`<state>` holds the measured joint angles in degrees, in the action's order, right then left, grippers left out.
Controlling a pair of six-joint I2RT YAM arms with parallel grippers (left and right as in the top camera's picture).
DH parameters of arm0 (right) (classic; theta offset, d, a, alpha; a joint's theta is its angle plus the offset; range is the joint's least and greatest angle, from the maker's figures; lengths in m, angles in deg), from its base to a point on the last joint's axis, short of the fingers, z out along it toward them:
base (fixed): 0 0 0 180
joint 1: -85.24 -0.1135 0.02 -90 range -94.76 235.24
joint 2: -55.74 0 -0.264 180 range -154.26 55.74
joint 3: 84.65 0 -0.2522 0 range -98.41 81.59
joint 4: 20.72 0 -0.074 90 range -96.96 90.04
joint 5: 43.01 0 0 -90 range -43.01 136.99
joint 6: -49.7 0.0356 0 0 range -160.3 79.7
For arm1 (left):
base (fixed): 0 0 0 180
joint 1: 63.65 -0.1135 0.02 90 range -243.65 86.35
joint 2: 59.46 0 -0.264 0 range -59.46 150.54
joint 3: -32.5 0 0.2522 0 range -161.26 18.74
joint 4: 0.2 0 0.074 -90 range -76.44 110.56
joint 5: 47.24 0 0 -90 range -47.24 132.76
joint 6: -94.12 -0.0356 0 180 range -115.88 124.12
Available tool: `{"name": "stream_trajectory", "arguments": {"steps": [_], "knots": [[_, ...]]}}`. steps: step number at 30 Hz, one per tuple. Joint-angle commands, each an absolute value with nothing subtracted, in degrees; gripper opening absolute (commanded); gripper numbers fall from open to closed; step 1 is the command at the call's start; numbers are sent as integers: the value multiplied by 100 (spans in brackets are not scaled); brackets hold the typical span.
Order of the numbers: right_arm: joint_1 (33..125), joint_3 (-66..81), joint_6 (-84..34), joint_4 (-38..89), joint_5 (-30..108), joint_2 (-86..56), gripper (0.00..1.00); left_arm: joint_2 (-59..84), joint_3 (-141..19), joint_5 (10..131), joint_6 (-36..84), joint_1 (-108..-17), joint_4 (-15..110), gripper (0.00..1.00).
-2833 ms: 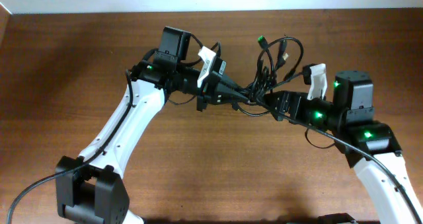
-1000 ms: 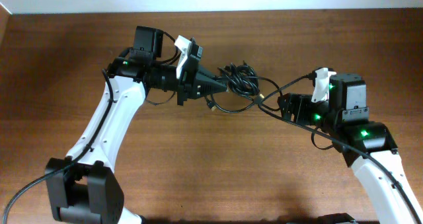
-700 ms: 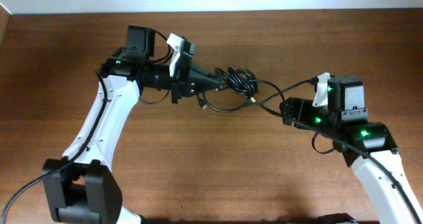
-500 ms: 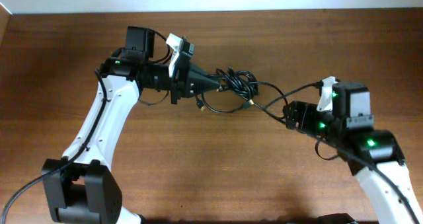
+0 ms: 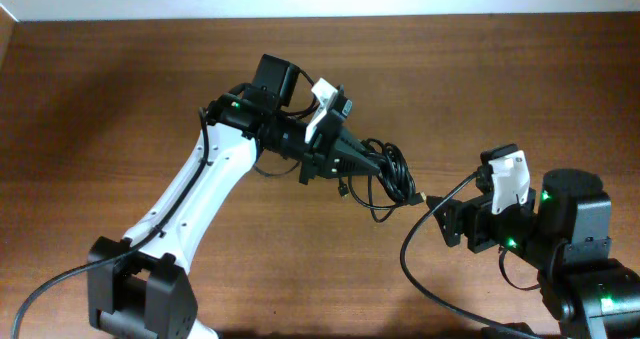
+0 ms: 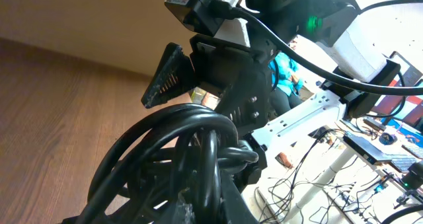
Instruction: Untangle cables
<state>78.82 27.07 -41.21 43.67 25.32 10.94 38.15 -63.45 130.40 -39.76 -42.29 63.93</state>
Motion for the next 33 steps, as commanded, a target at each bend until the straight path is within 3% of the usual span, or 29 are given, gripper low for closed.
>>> {"name": "stream_trajectory", "arguments": {"steps": [1, 4, 5, 7, 10, 15, 19, 23, 26, 28, 30, 31, 32, 33], "knots": [[7895, 2707, -4077, 4369, 2670, 1096, 92, 3618, -6424, 11953, -4009, -4244, 6377, 0], [7895, 2707, -3985, 4365, 2667, 1096, 92, 3618, -6424, 8987, -3248, -4242, 6342, 0], [7895, 2707, -3985, 4367, 2667, 1096, 92, 3618, -6424, 8520, -3278, -4242, 6329, 0], [7895, 2707, -3987, 4361, 2676, 1092, 92, 3618, -6424, 9202, -3845, -4242, 6314, 0], [7900, 2705, -3985, 4297, 2986, 1011, 92, 3618, -6424, 11846, -6087, -4242, 6316, 0], [7900, 2672, -3830, 4146, 2923, 1011, 92, 3618, -6424, 13182, -7156, -4244, 6314, 0], [7900, 2375, -3791, 4066, 2803, 1011, 92, 3592, -6424, 13280, -7656, -4248, 6235, 0], [7900, 2353, -3791, 4142, 2707, 1011, 92, 3594, -6424, 12047, -6644, -4248, 6240, 0], [7900, 2353, -3791, 4321, 2709, 1011, 91, 3620, -6371, 9049, -5051, -4240, 6723, 0], [7900, 2353, -3767, 4348, 2707, 1009, 92, 3637, -6177, 7951, -4680, -4240, 6852, 2], [7900, 2353, -3679, 4387, 2709, 1004, 92, 3646, -5867, 7586, -4666, -4240, 6834, 11], [7900, 2353, -3679, 4428, 2709, 1000, 92, 3646, -5733, 7591, -4666, -4242, 6830, 29], [7900, 2353, -3681, 4437, 2709, 1000, 92, 3646, -5663, 7593, -4664, -4242, 6832, 99], [7900, 2353, -3681, 4435, 2709, 1000, 92, 3646, -5611, 7591, -4592, -4242, 6841, 99]]}}
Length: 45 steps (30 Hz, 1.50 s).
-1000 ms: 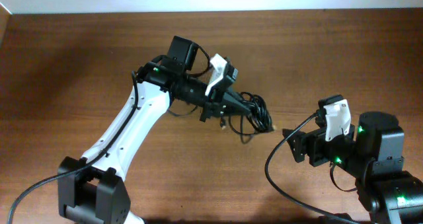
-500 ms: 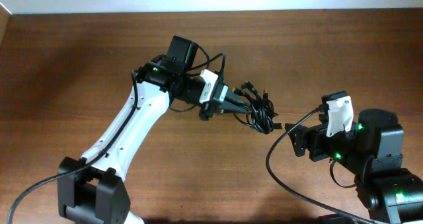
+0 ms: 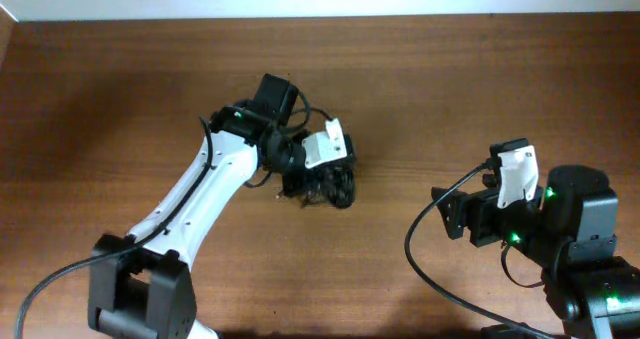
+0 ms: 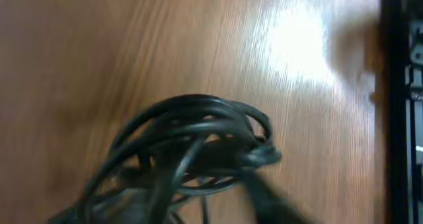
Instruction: Untangle cables
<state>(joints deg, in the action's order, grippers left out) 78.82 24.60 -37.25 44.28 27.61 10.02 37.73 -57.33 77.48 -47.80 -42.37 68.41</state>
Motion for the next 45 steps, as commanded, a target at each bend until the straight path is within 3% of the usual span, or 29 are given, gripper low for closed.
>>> {"name": "stream_trajectory", "arguments": {"steps": [1, 4, 7, 10, 14, 26, 28, 31, 35, 38, 39, 42, 45], "knots": [[7900, 2353, -3681, 4437, 2709, 1000, 92, 3646, -5604, 7591, -4398, -4242, 6838, 99], [7900, 2353, -3684, 4490, 2711, 1000, 92, 3646, -5604, 7588, -3829, -4244, 6832, 99], [7900, 2353, -3681, 4516, 2733, 1000, 92, 3646, -5598, 7597, -1696, -4157, 6878, 99], [7900, 2353, -3520, 4610, 3129, 1000, 92, 3646, -5595, 7508, -1399, -3499, 6941, 99], [7900, 2353, -3332, 4820, 3526, 1000, 92, 3646, -5554, 5407, -57, -2642, 6924, 99], [7900, 2355, -3334, 4861, 3524, 1000, 92, 3648, -3471, 5193, -2, -2367, 4417, 98], [7900, 2355, -3332, 4885, 3524, 1000, 92, 3653, -3460, 5193, -22, -2367, 4364, 66], [7900, 2355, -3334, 4922, 3524, 1000, 92, 3653, -3460, 5396, -20, -2367, 4331, 0], [7900, 2355, -2777, 4968, 3553, 1000, 92, 3502, -3558, 6218, -173, -2369, 4161, 0], [7900, 2355, -2020, 5351, 3544, 1000, 93, 2457, -3801, 6500, -546, -2404, 4104, 0], [7900, 2353, -1839, 5427, 3496, 1000, 97, 2156, -3808, 6428, -542, -2441, 4052, 0], [7897, 2353, -1843, 5353, 2339, 1000, 99, 781, -3808, 6397, -358, -2968, 3881, 0], [7889, 2353, -2206, 5220, 1559, 1000, 100, 298, -3808, 6399, 334, -3451, 3813, 0]]}}
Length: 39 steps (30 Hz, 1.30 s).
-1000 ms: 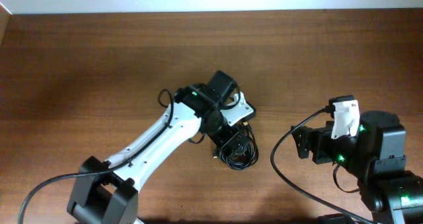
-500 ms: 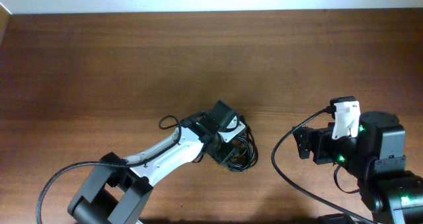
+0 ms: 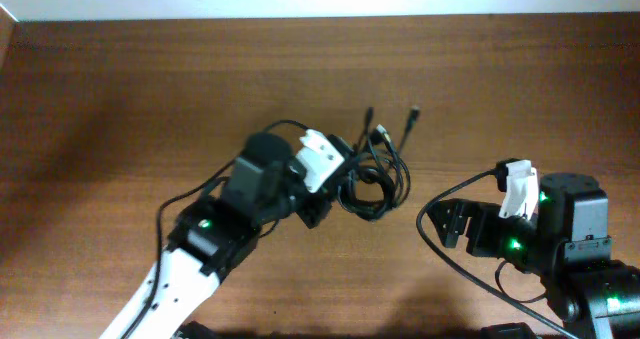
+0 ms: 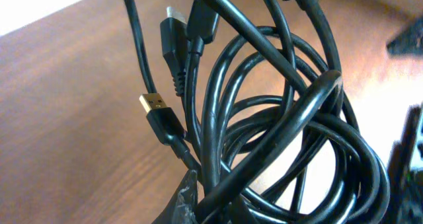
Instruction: Untangle cables
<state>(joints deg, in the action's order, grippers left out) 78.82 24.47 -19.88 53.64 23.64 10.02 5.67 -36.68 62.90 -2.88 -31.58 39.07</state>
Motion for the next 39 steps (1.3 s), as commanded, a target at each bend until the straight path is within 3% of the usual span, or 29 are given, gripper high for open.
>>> {"name": "stream_trajectory", "arguments": {"steps": [1, 5, 7, 15, 21, 24, 30, 35, 39], "knots": [[7889, 2355, -2204, 4986, 1181, 1000, 99, 263, -3808, 6406, 842, -3562, 3733, 0], [7889, 2355, -1985, 4441, 750, 1000, 95, 265, -3805, 8017, 2527, -3575, 2130, 0], [7889, 2355, -1983, 4321, 676, 1000, 95, 265, -3805, 8098, 3032, -3569, 1912, 0], [7889, 2355, -1749, 3729, 565, 993, 95, 265, -3805, 8531, 3043, -3457, 1916, 0], [7891, 2355, -1747, 3718, 1286, 517, 95, 263, -3805, 8662, 3040, -2889, 1868, 0], [7895, 2355, -1747, 3760, 1454, 252, 84, 228, -3805, 9197, 2981, -2893, 1145, 0], [7895, 2355, -1747, 4317, 2329, 338, 84, -137, -3805, 9191, 2675, -3503, 1132, 0], [7895, 2353, -1749, 4341, 2366, 676, 84, -441, -3805, 9197, 2634, -4240, 1888, 0], [7895, 2353, -1749, 4378, 2193, 792, 84, -734, -3805, 9532, 2627, -4336, 1717, 0]]}}
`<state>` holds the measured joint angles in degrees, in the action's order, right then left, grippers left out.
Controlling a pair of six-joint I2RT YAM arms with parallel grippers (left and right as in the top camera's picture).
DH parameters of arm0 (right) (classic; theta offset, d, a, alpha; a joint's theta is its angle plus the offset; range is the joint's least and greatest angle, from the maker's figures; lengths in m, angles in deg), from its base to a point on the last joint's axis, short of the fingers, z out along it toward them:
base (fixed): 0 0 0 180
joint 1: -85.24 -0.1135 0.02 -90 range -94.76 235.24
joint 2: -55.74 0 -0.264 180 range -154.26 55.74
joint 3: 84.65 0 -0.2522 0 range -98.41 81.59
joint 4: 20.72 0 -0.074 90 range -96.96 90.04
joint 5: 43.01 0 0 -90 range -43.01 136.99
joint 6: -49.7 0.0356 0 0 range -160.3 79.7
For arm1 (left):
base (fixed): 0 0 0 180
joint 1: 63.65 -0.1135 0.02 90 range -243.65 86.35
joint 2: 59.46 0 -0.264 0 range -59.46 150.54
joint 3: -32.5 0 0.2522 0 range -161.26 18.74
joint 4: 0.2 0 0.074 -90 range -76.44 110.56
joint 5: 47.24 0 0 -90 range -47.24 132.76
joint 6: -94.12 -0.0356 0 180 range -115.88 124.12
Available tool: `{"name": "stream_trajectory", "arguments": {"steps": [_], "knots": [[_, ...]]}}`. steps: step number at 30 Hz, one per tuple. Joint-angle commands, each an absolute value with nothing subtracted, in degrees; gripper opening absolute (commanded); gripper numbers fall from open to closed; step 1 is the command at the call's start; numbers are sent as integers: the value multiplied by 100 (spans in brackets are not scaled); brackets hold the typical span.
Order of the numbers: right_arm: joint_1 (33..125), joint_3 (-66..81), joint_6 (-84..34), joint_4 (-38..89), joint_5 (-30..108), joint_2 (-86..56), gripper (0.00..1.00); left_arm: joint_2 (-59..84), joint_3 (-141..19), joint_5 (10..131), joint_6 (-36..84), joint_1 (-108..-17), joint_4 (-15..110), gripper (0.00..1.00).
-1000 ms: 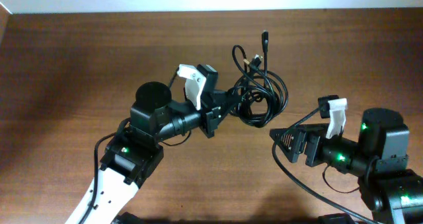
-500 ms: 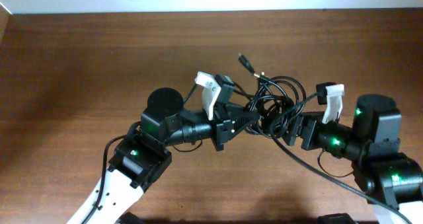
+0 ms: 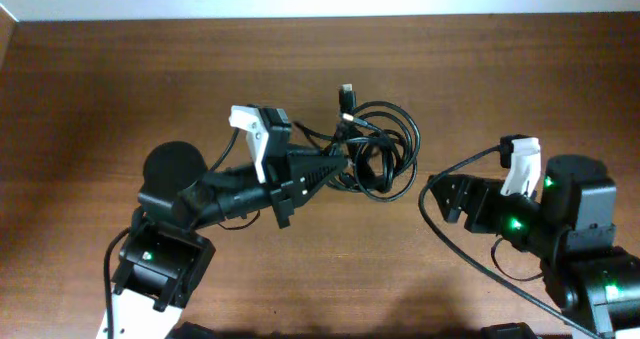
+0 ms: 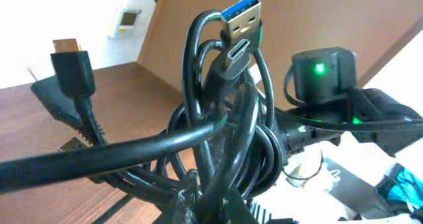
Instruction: Untangle cables
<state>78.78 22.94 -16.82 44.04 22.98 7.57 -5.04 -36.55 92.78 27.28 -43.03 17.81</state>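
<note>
A tangled bundle of black cables (image 3: 383, 159) hangs in my left gripper (image 3: 338, 169), which is shut on its strands at the left side. Plug ends (image 3: 346, 92) stick out toward the far edge. In the left wrist view the bundle (image 4: 225, 138) rises from my gripper (image 4: 213, 205). A blue USB plug (image 4: 239, 14) and a smaller plug (image 4: 238, 52) are on top, and a black plug (image 4: 70, 65) is to the left. My right gripper (image 3: 449, 201) stands open to the right of the bundle, apart from it.
The brown wooden table (image 3: 120, 89) lies under both arms, with a pale wall strip along its far edge. The right arm's own black cable (image 3: 428, 241) loops beside its wrist. The right arm's body (image 4: 324, 69) with a green light shows behind the bundle.
My left arm has swung so that its gripper now points right, with the bundle slightly farther back and to the right. The plugs now point up in the wrist view. The right gripper has moved slightly farther back.
My left gripper first held the bundle at mid table, with a plug end close to the right gripper. It then held the bundle low, left of centre. Later it was back at the middle with plugs fanned toward the far edge. Now it is held beside the open right gripper.
</note>
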Motion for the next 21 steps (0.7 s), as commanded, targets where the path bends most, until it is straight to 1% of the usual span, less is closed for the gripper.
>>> {"name": "stream_trajectory", "arguments": {"steps": [1, 6, 10, 12, 16, 18, 21], "knots": [[7895, 2353, -1751, 4304, 1905, 803, 84, -736, -3805, 9534, 2608, -4336, 1730, 0], [7895, 2353, -2361, 3325, -56, 1199, 84, -732, -3805, 9483, 2304, -4338, 2028, 0], [7895, 2353, -2398, 2892, -954, 1562, 84, -732, -3805, 9505, 2199, -4336, 2026, 0], [7895, 2353, -2396, 2662, -937, 1605, 84, -732, -3805, 9883, 2197, -4336, 1923, 0], [7895, 2353, -2401, 2640, -900, 1605, 84, -732, -3805, 10067, 2179, -4336, 1879, 0], [7895, 2353, -2427, 2678, -596, 1605, 80, -732, -3805, 10546, 2179, -4331, 1601, 0], [7895, 2353, -2508, 2678, -592, 1599, 76, -732, -3805, 10924, 2177, -4331, 1271, 0]]}}
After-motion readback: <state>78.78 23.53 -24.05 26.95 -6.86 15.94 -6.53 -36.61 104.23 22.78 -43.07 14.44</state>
